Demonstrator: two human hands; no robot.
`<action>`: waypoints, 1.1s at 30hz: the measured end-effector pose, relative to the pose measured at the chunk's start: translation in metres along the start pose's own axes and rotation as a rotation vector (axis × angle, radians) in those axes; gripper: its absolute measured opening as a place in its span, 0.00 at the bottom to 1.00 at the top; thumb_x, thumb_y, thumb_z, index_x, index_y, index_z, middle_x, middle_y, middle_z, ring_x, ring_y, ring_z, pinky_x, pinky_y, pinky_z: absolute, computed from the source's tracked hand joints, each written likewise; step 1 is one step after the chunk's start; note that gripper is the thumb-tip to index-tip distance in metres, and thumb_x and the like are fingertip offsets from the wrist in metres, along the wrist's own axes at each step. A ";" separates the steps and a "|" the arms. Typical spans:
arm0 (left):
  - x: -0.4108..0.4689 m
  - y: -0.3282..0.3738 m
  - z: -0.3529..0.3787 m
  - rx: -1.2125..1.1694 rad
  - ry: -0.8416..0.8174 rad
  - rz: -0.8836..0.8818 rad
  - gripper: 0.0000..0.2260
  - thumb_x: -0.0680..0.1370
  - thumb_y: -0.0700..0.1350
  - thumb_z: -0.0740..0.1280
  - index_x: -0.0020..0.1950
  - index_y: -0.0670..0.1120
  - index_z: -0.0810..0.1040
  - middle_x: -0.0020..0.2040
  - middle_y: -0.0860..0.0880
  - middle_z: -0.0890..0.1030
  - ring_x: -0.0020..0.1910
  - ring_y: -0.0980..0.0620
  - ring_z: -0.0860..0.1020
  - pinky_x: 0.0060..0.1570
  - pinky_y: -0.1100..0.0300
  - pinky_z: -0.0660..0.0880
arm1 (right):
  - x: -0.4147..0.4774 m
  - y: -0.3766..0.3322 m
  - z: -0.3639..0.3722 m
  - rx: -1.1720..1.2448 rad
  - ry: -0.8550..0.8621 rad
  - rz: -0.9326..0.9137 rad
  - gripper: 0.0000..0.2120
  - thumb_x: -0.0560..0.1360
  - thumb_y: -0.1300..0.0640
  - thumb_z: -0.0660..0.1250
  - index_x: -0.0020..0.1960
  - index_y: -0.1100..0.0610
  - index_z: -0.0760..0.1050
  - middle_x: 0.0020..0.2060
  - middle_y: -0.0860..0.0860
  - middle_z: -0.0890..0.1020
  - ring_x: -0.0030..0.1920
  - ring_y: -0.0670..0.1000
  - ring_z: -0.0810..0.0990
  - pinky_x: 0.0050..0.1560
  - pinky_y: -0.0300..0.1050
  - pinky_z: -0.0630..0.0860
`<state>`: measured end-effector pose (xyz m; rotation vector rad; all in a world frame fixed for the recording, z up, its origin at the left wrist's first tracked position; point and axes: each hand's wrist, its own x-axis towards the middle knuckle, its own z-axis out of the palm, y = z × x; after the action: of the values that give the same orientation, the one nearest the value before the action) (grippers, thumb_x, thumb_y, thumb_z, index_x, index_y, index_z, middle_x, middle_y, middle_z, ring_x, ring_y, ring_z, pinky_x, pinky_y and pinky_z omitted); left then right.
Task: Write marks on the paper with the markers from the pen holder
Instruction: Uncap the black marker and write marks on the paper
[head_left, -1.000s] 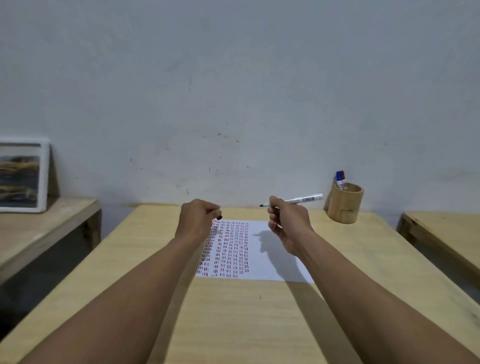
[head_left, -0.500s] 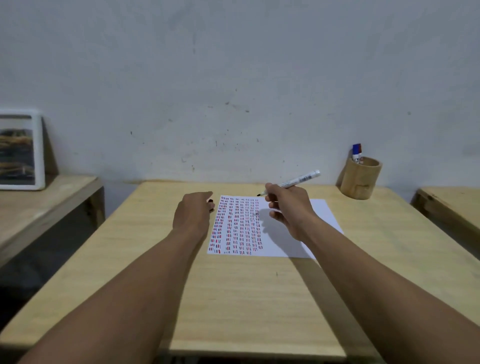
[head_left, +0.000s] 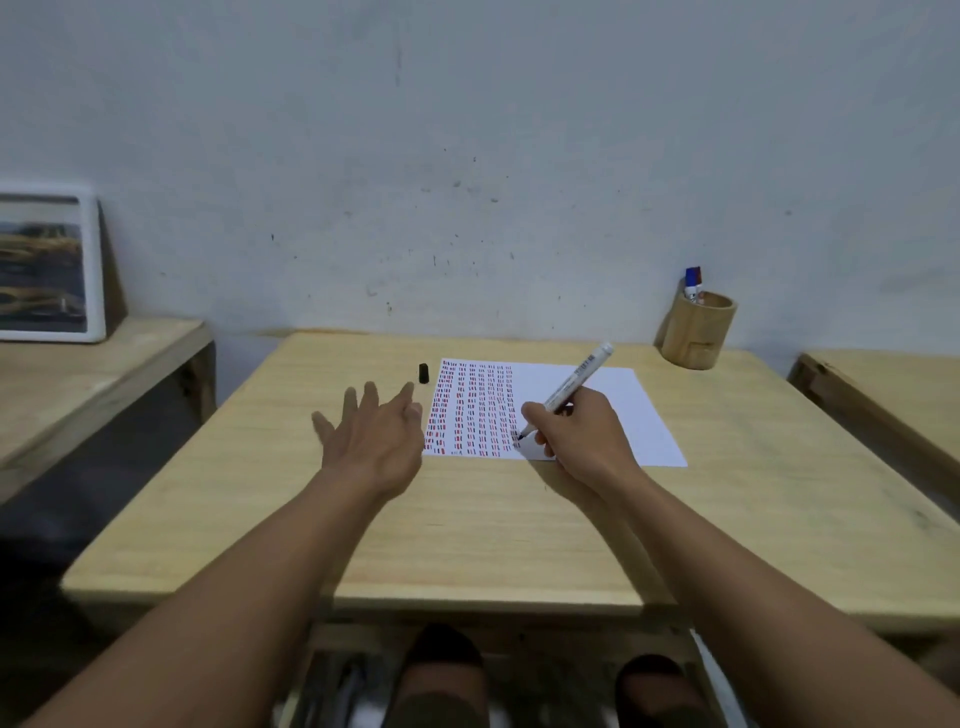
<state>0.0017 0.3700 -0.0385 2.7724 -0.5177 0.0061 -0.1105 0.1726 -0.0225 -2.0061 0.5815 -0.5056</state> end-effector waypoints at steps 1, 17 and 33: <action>-0.002 -0.003 0.001 0.019 -0.044 -0.009 0.24 0.83 0.56 0.43 0.80 0.59 0.53 0.82 0.43 0.50 0.80 0.40 0.44 0.73 0.31 0.42 | -0.002 0.003 0.002 -0.017 0.008 -0.005 0.09 0.74 0.54 0.71 0.43 0.60 0.78 0.34 0.51 0.84 0.32 0.48 0.82 0.35 0.44 0.77; -0.003 -0.012 0.012 0.159 -0.113 -0.009 0.25 0.82 0.57 0.41 0.81 0.61 0.46 0.82 0.43 0.44 0.80 0.38 0.41 0.73 0.32 0.38 | -0.001 0.015 0.011 -0.084 -0.008 -0.042 0.09 0.74 0.53 0.71 0.39 0.57 0.77 0.34 0.50 0.84 0.35 0.49 0.83 0.33 0.40 0.72; 0.001 -0.007 0.011 0.104 -0.096 -0.037 0.25 0.82 0.56 0.45 0.80 0.60 0.53 0.82 0.42 0.50 0.80 0.38 0.46 0.73 0.31 0.41 | 0.003 0.011 0.006 0.051 0.029 0.018 0.11 0.74 0.53 0.72 0.44 0.62 0.81 0.36 0.51 0.86 0.38 0.50 0.85 0.41 0.48 0.79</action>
<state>0.0047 0.3728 -0.0513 2.8944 -0.5030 -0.1119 -0.1071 0.1703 -0.0351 -1.9468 0.5978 -0.5344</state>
